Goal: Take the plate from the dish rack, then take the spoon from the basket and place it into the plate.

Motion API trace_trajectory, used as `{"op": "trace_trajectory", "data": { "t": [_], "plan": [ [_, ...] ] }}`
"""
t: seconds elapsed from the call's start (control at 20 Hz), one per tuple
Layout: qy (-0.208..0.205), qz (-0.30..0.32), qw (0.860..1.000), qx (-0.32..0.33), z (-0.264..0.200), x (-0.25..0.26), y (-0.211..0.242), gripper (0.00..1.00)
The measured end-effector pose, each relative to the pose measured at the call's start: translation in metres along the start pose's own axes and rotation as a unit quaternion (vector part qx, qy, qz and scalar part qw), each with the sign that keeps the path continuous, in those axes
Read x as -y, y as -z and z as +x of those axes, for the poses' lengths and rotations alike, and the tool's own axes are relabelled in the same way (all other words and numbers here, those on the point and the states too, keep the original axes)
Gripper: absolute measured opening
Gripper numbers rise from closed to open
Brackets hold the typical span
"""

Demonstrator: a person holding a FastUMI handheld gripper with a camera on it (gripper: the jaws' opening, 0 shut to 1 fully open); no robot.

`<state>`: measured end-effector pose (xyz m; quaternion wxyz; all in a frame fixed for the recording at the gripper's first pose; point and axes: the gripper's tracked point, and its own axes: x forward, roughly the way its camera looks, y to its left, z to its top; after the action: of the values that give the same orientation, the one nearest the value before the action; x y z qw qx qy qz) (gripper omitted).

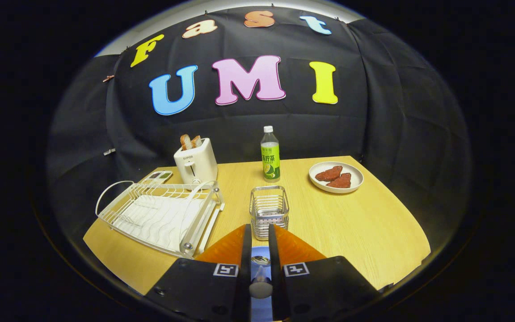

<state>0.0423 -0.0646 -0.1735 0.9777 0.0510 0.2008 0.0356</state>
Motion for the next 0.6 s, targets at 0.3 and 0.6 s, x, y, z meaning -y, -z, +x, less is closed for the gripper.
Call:
{"op": "trace_trajectory", "data": {
  "t": [0.3,0.6],
  "plan": [
    [-0.010,-0.023,0.999,-0.026,-0.001,-0.006,0.037,0.22],
    [-0.012,-0.041,0.996,-0.079,-0.011,-0.004,0.077,0.24]
  ]
}}
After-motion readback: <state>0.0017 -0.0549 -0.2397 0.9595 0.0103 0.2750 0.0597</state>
